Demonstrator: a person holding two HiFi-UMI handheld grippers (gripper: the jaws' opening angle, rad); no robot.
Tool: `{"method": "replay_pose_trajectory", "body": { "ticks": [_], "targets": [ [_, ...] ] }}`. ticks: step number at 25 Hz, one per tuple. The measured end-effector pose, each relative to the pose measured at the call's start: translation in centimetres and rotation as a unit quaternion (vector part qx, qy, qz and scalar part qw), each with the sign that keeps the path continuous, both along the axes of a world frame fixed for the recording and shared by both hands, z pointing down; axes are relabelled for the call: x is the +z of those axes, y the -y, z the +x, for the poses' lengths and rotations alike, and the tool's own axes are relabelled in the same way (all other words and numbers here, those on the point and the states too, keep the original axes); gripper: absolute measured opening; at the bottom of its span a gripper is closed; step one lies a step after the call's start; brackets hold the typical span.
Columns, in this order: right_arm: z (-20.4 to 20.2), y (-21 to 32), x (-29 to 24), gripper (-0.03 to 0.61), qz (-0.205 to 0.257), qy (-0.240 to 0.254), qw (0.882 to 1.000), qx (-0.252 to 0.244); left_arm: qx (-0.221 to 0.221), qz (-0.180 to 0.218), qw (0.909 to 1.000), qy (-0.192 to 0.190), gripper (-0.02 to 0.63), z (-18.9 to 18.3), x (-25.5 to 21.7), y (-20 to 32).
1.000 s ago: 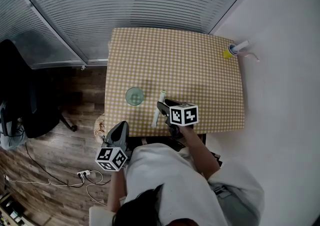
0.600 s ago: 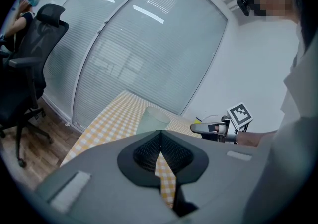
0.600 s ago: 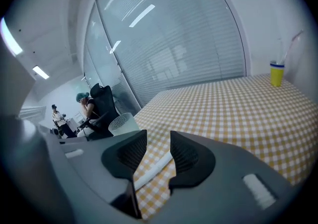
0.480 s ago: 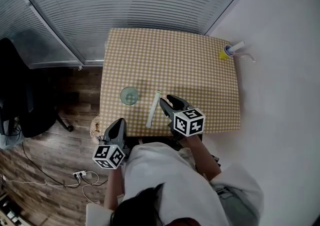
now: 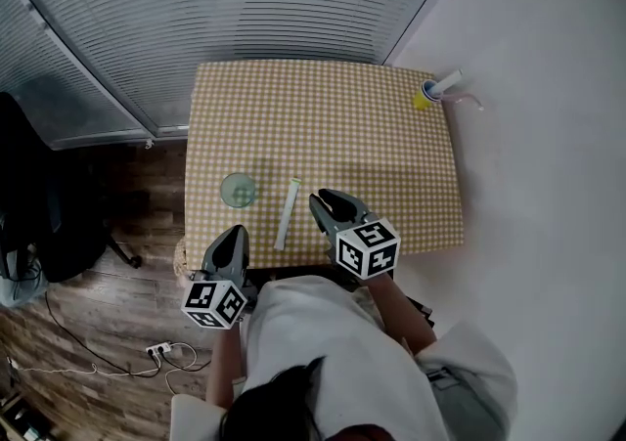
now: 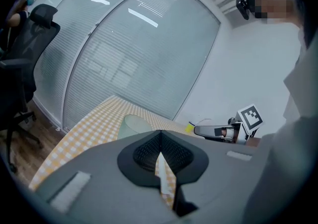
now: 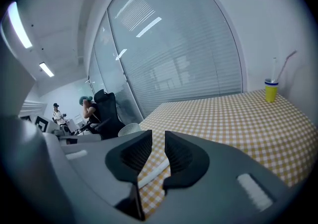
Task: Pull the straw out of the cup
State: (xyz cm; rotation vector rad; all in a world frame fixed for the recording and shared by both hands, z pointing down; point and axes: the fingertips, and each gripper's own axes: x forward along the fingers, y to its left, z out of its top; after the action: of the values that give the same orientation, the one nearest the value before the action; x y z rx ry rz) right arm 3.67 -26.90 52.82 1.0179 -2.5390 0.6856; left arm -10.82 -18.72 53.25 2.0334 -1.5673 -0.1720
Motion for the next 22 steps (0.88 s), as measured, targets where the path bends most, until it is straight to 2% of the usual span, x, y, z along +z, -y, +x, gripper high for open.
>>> {"method": "replay_pose_trajectory", "body": {
  "ticks": [6, 13, 15, 18, 19, 22],
  "targets": [
    [0.5, -1.2, -0.3, 0.041, 0.004, 0.017, 1.000, 0.002, 0.008, 0.006, 0.9999, 0.005, 0.014, 1.7, -0.6, 0.4],
    [0.3, -2.0, -0.1, 0.008, 0.027, -0.003, 1.000, -0.012, 0.005, 0.016, 0.9997, 0.018, 0.014, 3.2, -1.4, 1.1],
    [0.4, -2.1, 0.2, 0.008, 0.029, -0.015, 0.999, -0.014, 0.012, 0.018, 0.9987, 0.046, 0.014, 3.8, -1.5, 1.3],
    [0.6, -2.0, 0.5, 0.008, 0.041, -0.036, 0.998, -0.017, 0.036, 0.025, 0.9919, 0.119, 0.014, 5.3, -1.8, 1.4],
    [0.7, -2.0, 0.5, 0.008, 0.043, -0.038, 0.998, -0.018, 0.040, 0.027, 0.9908, 0.126, 0.014, 5.7, -2.0, 1.4],
    [0.8, -2.1, 0.4, 0.008, 0.046, -0.037, 0.998, -0.024, 0.037, 0.035, 0.9921, 0.115, 0.014, 6.5, -2.5, 1.6]
  ]
}}
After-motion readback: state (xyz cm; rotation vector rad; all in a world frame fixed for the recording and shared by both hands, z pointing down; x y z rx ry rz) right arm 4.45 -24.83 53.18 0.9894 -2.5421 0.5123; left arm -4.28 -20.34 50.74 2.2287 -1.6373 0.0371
